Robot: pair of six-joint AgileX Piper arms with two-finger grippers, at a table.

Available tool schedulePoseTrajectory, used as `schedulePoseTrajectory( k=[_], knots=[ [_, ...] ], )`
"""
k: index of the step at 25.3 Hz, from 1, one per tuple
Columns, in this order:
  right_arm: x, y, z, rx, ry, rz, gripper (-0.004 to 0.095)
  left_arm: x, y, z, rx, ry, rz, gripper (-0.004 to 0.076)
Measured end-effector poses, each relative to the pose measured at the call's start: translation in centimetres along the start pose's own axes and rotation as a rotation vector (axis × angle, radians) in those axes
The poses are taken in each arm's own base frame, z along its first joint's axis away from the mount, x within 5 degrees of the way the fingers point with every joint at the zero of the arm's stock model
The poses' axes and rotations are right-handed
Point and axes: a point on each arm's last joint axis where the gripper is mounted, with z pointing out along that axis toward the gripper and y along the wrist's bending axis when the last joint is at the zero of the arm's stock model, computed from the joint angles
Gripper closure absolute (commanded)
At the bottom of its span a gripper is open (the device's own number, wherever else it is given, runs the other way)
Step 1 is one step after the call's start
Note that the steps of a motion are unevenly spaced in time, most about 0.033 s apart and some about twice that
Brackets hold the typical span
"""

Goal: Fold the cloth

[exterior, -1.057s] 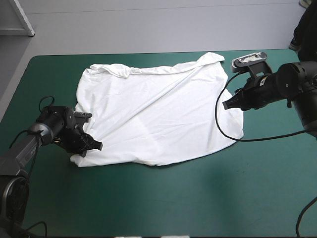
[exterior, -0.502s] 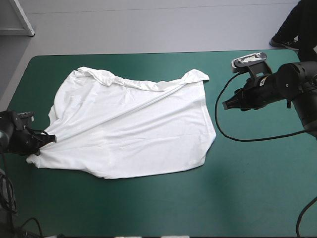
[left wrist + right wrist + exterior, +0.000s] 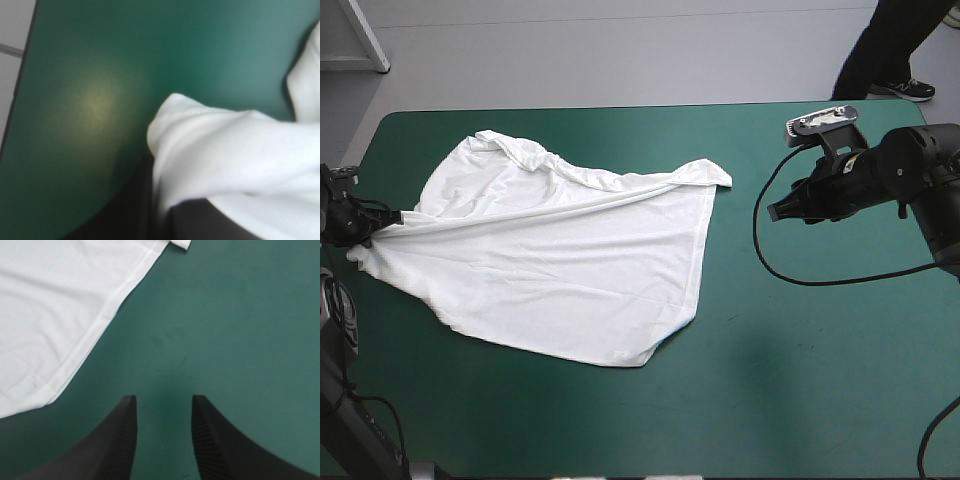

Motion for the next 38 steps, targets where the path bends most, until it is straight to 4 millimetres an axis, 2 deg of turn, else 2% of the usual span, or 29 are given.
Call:
schedulePoseTrajectory(
  k=[2,5,6,8,9,10,11,13,17,20,25,29,33,38],
  knots=[
    [0.0,0.0,0.0,0.000,0.000,0.000,0.0558,-0.8,0.3,1.7,-0.018,0.020,0.015,0.0705],
    [0.0,0.0,0.0,0.000,0.000,0.000,0.0558,-1.1,0.3,2.7,-0.020,0.018,0.018,0.0698],
    [0.0,0.0,0.0,0.000,0.000,0.000,0.0558,-1.2,0.3,2.8,-0.019,0.004,0.016,0.0647],
    [0.0,0.0,0.0,0.000,0.000,0.000,0.0557,-1.6,0.2,3.0,-0.003,-0.023,-0.001,0.0512],
    [0.0,0.0,0.0,0.000,0.000,0.000,0.0557,-1.6,0.3,3.1,0.000,-0.028,-0.006,0.0377],
    [0.0,0.0,0.0,0.000,0.000,0.000,0.0557,-1.7,0.3,3.1,0.003,-0.035,-0.012,0.0291],
    [0.0,0.0,0.0,0.000,0.000,0.000,0.0557,-1.7,0.3,3.1,0.003,-0.042,-0.014,0.0136],
    [0.0,0.0,0.0,0.000,0.000,0.000,0.0557,-1.9,0.3,3.0,0.010,-0.051,-0.021,0.0038],
    [0.0,0.0,0.0,0.000,0.000,0.000,0.0557,-2.4,0.4,2.1,0.026,-0.005,-0.028,0.0041],
    [0.0,0.0,0.0,0.000,0.000,0.000,0.0557,-3.4,0.7,0.3,0.019,-0.007,-0.026,0.0041],
    [0.1,-0.3,0.0,0.028,0.006,-0.011,0.0548,-4.7,1.2,-4.7,0.011,-0.051,-0.032,0.0041],
    [0.1,-0.5,0.0,0.058,0.012,-0.022,0.0474,-5.2,0.2,-9.3,0.068,-0.140,-0.025,0.0041],
    [0.0,-0.6,0.0,0.068,0.005,-0.025,0.0364,-5.1,-4.1,-13.7,0.179,-0.221,0.045,0.0041],
    [-0.2,-0.7,0.0,0.076,-0.022,-0.027,0.0348,-3.0,-13.3,-18.6,0.303,-0.277,0.253,0.0041]
  ],
)
